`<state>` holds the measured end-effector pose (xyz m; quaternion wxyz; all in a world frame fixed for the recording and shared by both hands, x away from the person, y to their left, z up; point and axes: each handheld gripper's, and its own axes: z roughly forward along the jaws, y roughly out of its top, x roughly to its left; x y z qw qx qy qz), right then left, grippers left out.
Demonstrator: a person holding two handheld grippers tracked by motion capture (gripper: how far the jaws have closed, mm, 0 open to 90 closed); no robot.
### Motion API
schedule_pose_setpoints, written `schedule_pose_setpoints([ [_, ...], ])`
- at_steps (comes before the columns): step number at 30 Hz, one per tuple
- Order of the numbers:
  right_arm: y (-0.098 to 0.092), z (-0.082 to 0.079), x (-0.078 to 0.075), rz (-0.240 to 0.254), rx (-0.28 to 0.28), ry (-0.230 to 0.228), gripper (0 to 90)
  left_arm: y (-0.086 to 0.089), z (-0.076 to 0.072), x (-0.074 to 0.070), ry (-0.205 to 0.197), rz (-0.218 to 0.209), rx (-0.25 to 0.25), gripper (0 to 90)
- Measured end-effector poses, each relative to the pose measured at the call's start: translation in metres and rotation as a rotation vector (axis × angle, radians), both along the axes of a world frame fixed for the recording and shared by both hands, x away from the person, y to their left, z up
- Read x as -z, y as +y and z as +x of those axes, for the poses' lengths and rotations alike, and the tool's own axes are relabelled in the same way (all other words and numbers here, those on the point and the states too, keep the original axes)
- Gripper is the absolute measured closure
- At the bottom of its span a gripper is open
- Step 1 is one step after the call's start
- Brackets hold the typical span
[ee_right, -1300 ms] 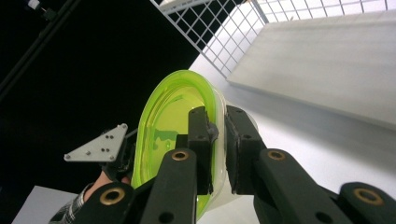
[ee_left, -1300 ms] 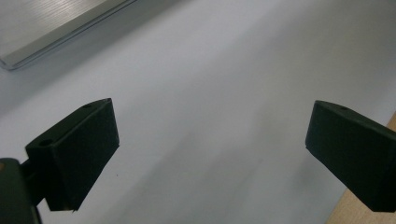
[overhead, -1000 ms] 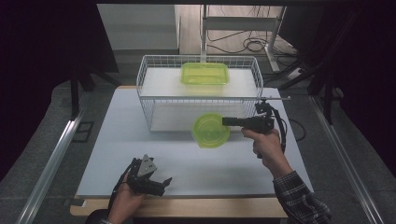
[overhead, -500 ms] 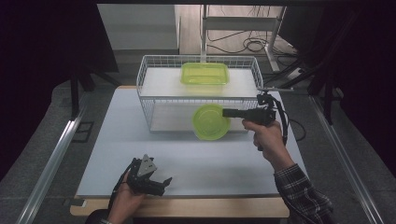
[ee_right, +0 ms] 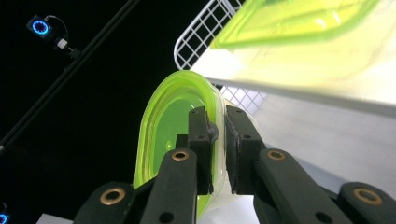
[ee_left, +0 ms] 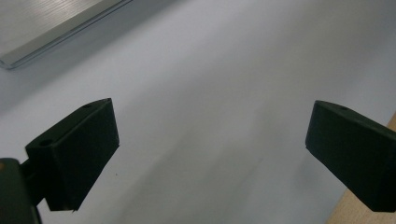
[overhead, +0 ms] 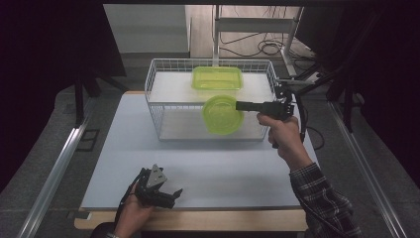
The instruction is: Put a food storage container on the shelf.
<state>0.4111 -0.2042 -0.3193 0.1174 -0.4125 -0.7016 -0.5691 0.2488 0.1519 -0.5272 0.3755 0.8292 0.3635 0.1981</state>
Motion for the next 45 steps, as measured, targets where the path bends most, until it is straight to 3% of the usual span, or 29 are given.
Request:
schedule_pose_setpoints([
  [14,0.011,0.021,-0.03,0.0,0.055,-0.039,81.5,0.001,0.0,0.0,0.001,-0.017,-0.004,2.8],
  [30,0.031,0.052,-0.056,0.005,0.167,-0.084,81.5,0.001,0.0,0.0,0.002,-0.017,-0.002,2.8],
  [45,0.039,0.078,-0.054,-0.021,0.259,-0.075,81.5,0.001,0.0,0.0,0.006,-0.019,0.003,2.9],
])
